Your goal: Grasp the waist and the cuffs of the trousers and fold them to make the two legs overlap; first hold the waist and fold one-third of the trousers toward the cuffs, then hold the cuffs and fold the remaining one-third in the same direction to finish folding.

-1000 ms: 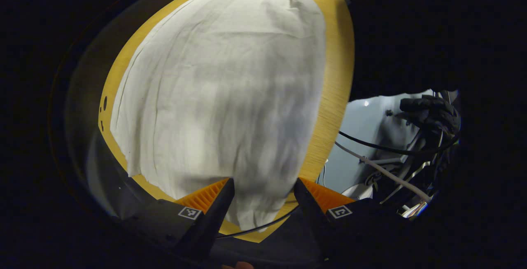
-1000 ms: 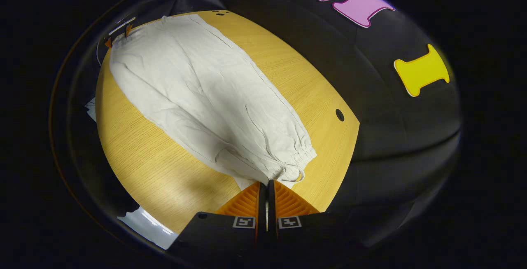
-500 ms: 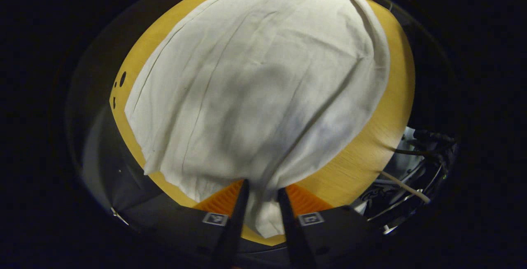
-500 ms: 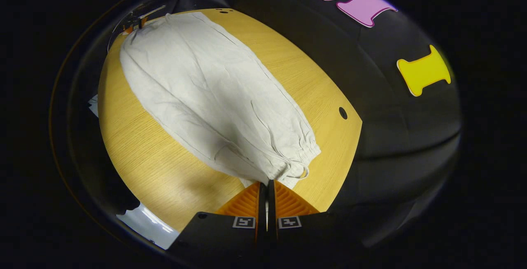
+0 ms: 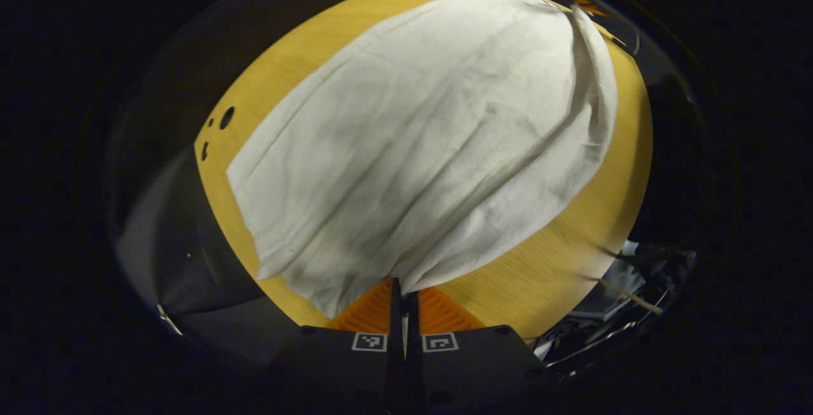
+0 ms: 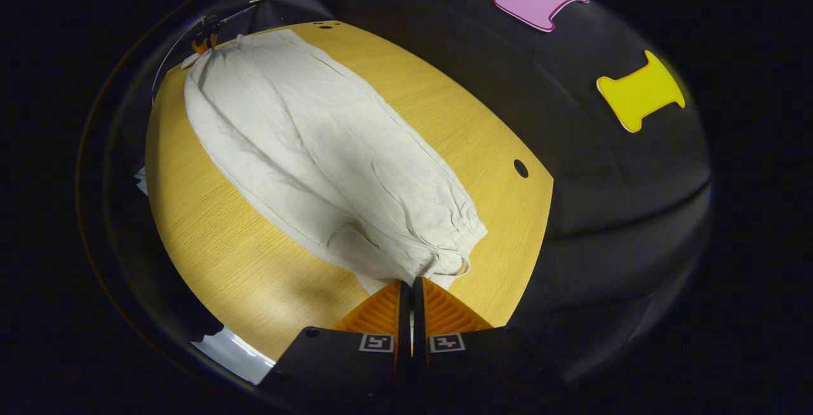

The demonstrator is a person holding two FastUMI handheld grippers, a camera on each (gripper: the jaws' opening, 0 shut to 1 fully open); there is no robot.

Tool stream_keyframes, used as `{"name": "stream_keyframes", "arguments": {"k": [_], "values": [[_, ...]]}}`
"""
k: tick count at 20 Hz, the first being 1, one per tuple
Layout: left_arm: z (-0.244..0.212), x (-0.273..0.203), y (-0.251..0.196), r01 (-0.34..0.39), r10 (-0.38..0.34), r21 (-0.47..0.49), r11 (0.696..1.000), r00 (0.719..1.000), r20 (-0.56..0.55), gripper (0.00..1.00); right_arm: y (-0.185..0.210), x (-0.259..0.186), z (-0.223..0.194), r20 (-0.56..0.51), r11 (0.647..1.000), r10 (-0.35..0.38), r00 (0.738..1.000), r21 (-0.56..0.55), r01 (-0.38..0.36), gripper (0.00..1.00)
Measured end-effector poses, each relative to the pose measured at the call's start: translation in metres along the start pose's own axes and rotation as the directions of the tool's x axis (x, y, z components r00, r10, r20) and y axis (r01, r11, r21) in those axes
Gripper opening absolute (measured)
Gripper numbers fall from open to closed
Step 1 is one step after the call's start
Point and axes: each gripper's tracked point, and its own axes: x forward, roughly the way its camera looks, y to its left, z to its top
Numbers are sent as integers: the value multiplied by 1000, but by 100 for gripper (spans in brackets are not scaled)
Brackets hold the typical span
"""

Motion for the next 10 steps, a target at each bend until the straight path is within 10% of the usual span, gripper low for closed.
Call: {"name": "stream_keyframes", "arguments": {"k": [10], "values": [[71, -1, 69, -104, 117, -178, 978, 991, 66, 6, -46, 39, 23, -12, 997, -71, 997, 32, 72, 5]]}}
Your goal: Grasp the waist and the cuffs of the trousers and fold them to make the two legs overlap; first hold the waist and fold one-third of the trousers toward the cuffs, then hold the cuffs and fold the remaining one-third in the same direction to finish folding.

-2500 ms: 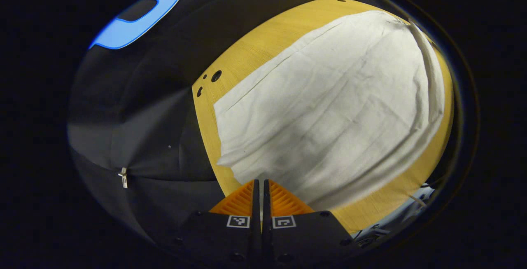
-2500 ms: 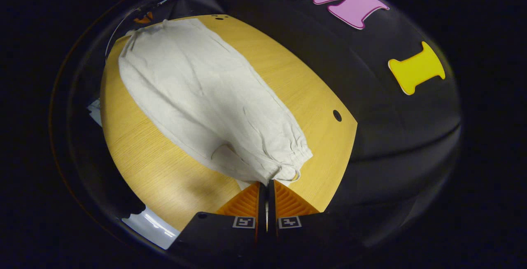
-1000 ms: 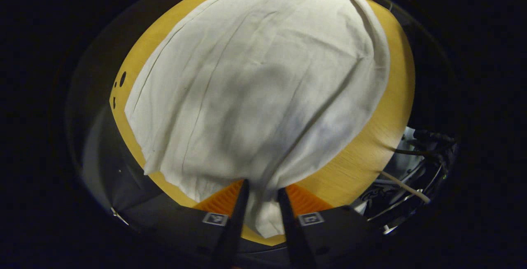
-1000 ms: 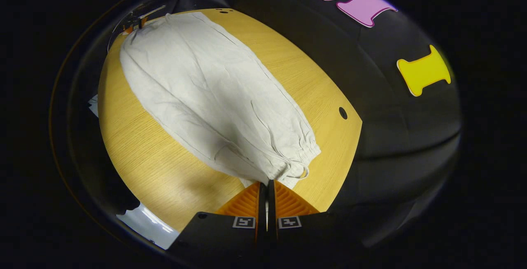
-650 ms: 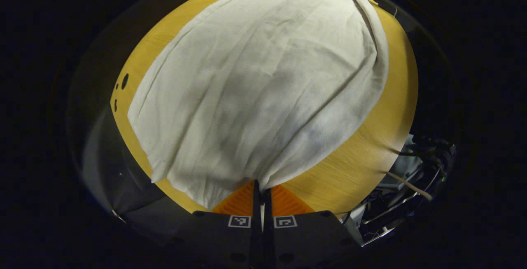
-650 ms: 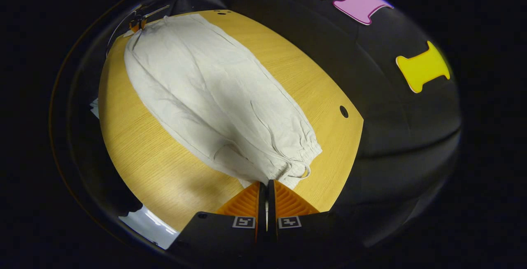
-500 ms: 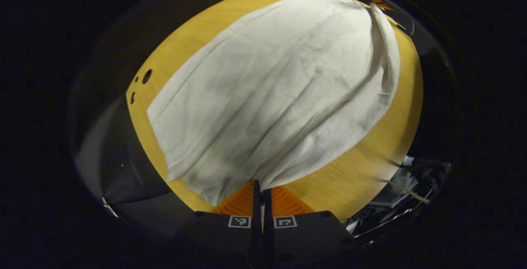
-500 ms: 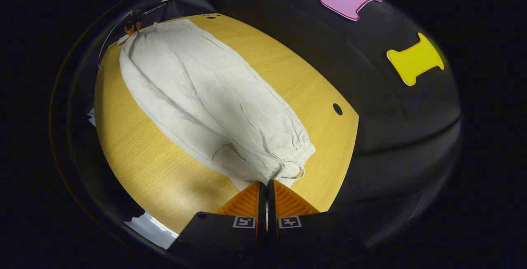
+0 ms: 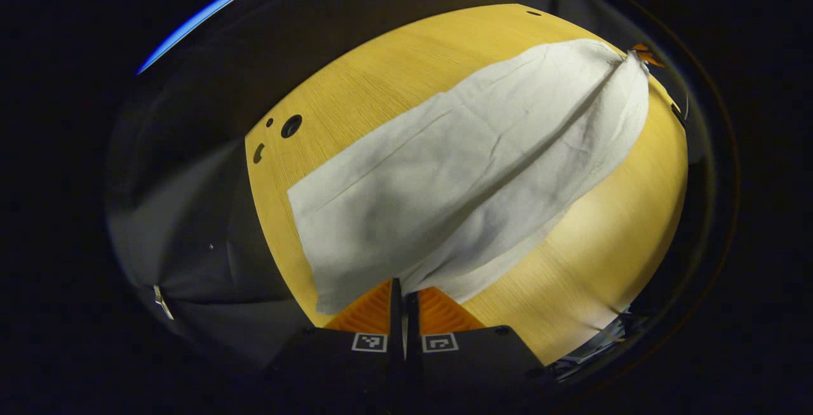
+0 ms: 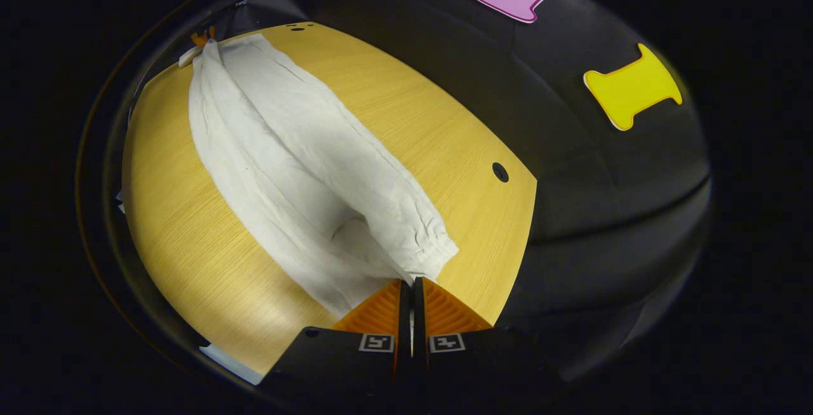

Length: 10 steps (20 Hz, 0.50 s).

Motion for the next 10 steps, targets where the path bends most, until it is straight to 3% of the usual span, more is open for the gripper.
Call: {"name": "stream_keyframes", "arguments": {"k": [1, 2, 3, 10], "values": [[7, 3, 3, -5, 5, -11, 1000, 1000, 0, 6, -5, 7, 2, -4, 1000, -7, 1000, 12, 7, 5], [14, 8, 7, -10, 10, -21, 1000, 1000, -4, 6, -10, 15, 3, -12, 1000, -13, 1000, 25, 14, 12], [19, 12, 11, -15, 15, -36, 999, 1000, -7, 5, -15, 22, 4, -18, 999, -19, 1000, 38, 19, 5], [43, 49, 19, -16, 6, -141, 990, 997, -73, 5, -19, 78, -3, -97, 984, 50, 994, 175, -33, 6]]}}
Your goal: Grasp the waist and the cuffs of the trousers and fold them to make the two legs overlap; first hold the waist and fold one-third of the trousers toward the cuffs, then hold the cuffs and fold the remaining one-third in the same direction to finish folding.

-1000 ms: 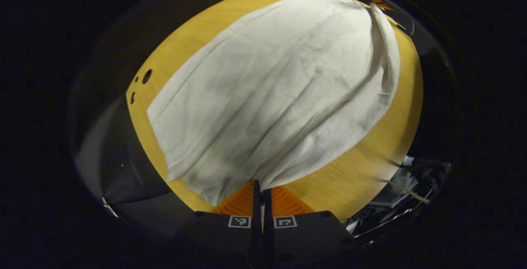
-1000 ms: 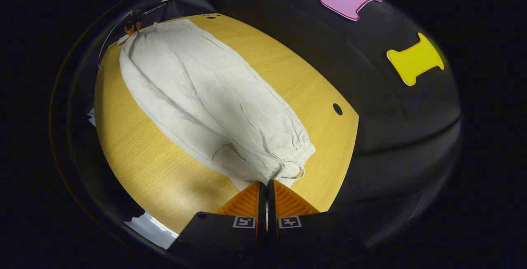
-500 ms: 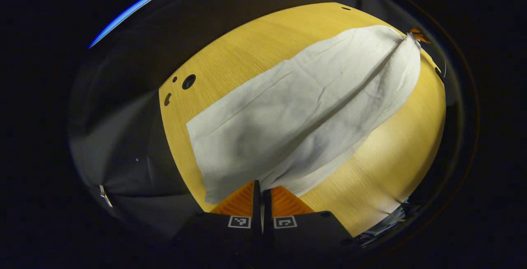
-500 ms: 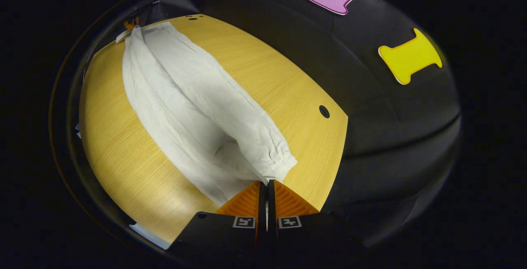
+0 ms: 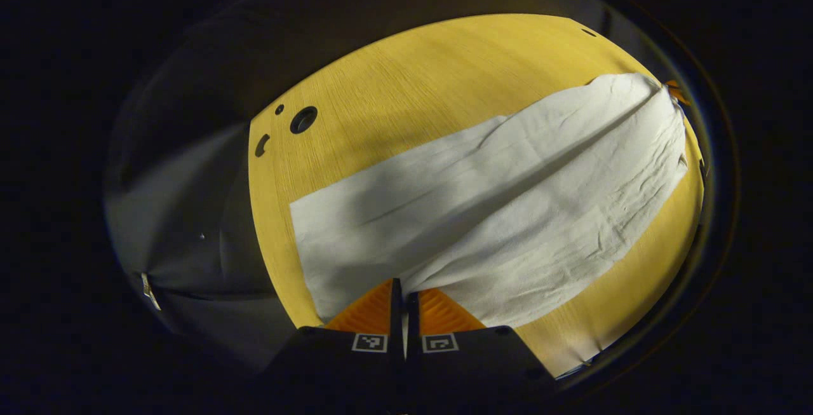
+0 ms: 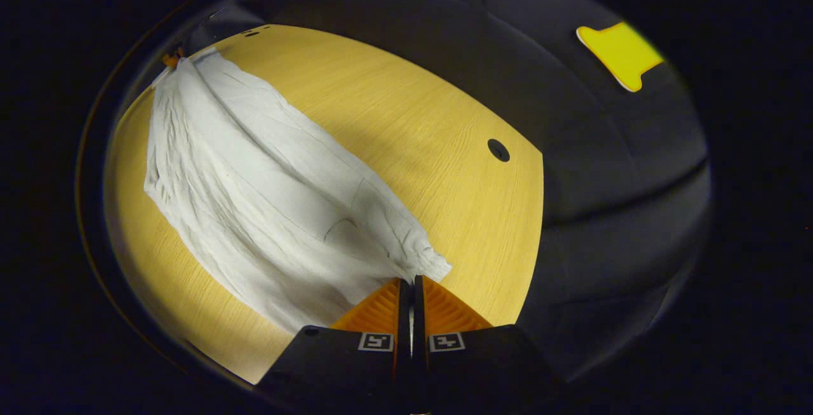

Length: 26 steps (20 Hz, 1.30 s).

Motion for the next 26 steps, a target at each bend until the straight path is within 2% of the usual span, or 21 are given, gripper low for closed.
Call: {"name": "stream_keyframes", "arguments": {"k": [5, 7, 9, 10, 11, 12, 13, 14, 15, 16, 19, 20, 22, 23, 24, 26], "values": [[-6, 25, -7, -8, 11, 30, 1000, 993, -119, 5, -1, 29, 1, -44, 995, 30, 999, 95, -26, 5], [-1, 28, -7, -35, 41, 46, 998, 992, -121, 7, -1, 31, 2, -42, 993, 40, 998, 117, -35, 6], [-2, 25, 2, -85, 94, 78, 993, 988, -123, 14, -1, 31, 2, -32, 981, 70, 997, 185, -63, 9], [-1, 26, 9, -111, 121, 91, 990, 986, -117, 31, -2, 32, 2, -28, 967, 83, 996, 243, -73, 14], [-2, 23, 13, -125, 135, 91, 988, 984, -118, 49, 0, 31, 3, -15, 942, 108, 994, 321, -97, 10], [-2, 21, 11, -111, 119, 80, 991, 986, -114, 67, -2, 28, 6, 7, 907, 125, 992, 405, -117, 20], [-3, 18, 7, -101, 108, 68, 993, 989, -99, 78, -4, 25, 11, 45, 858, 132, 990, 495, -137, 23], [-2, 13, 6, -102, 107, 56, 993, 991, -85, 92, -9, 19, 19, 93, 795, 130, 987, 586, -159, 32], [-5, 7, 8, -115, 118, 46, 992, 991, -70, 98, -11, 12, 29, 153, 716, 133, 979, 668, -202, 39], [-5, 1, 11, -133, 135, 41, 990, 989, -52, 98, -13, 5, 33, 199, 637, 125, 972, 735, -232, 61], [-10, -21, 14, -179, 179, 8, 984, 984, 0, 98, -24, -13, 26, 260, 432, 67, 963, 862, -263, 93], [-11, -29, 15, -192, 192, -14, 981, 981, 23, 97, -26, -22, 20, 274, 375, 41, 961, 887, -269, 85], [-16, -46, 14, -204, 209, -78, 976, 976, 68, 97, -28, -32, 3, 262, 283, -13, 965, 927, -248, 87], [-19, -55, 13, -207, 218, -115, 972, 972, 90, 97, -25, -36, -7, 240, 239, -30, 970, 944, -226, 77], [-21, -64, 11, -207, 225, -148, 967, 967, 118, 97, -21, -39, -14, 225, 205, -50, 973, 956, -211, 86], [-27, -82, 3, -187, 224, -213, 959, 960, 168, 97, -15, -50, -31, 216, 156, -89, 972, 967, -200, 86]]}}
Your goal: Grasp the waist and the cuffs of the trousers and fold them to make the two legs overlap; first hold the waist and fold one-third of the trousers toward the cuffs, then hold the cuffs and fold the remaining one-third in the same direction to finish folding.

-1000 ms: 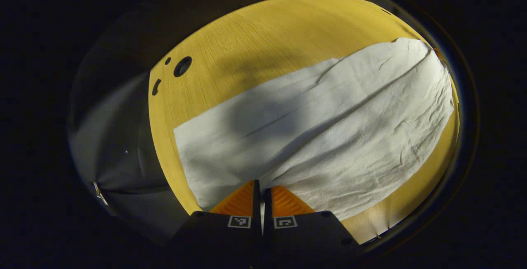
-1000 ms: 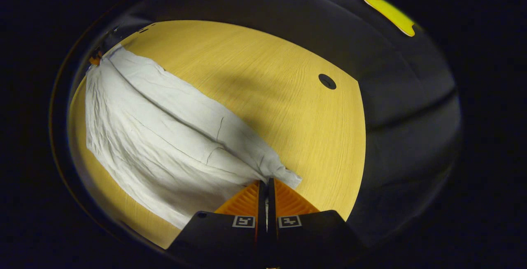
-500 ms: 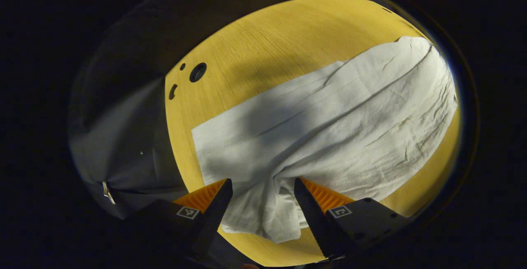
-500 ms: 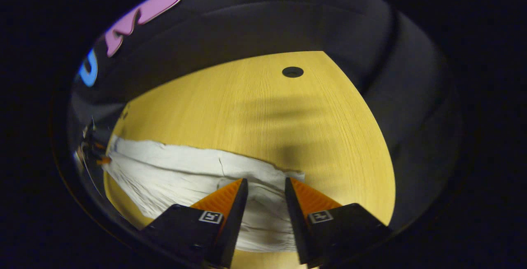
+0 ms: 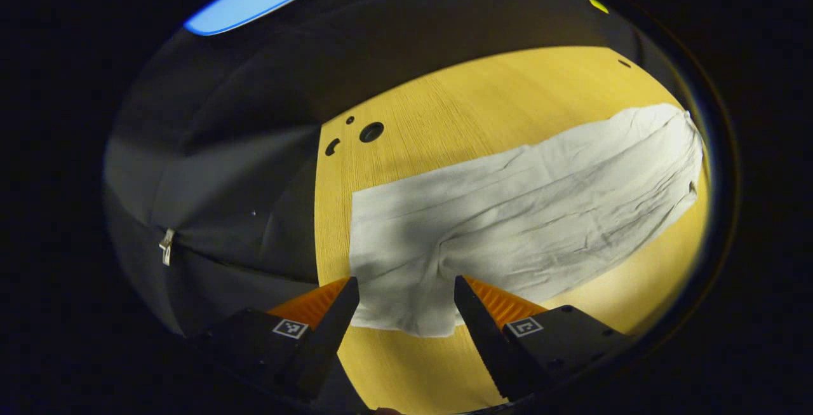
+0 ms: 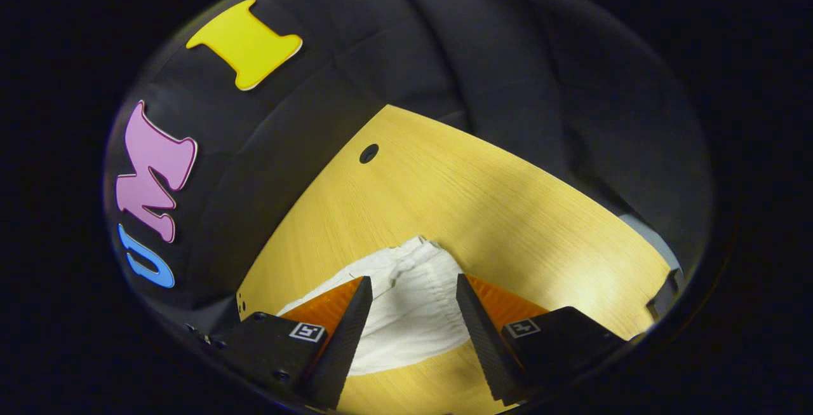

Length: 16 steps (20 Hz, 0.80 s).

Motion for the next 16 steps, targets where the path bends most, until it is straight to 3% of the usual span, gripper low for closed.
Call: {"name": "stream_keyframes", "arguments": {"k": [6, 11, 16], "values": [[-19, -44, -1, 7, 13, -226, 974, 996, 87, 97, -23, -20, -41, -6, 991, -38, 999, 127, 39, 86], [-23, -65, -17, 114, -34, -443, 889, 982, 184, 97, -32, -1, -65, -22, 974, -88, 996, 207, 90, 87], [-32, -56, -28, 159, -66, -534, 830, 980, 189, 98, -28, 15, -64, 6, 973, -88, 996, 214, 85, 87]]}}
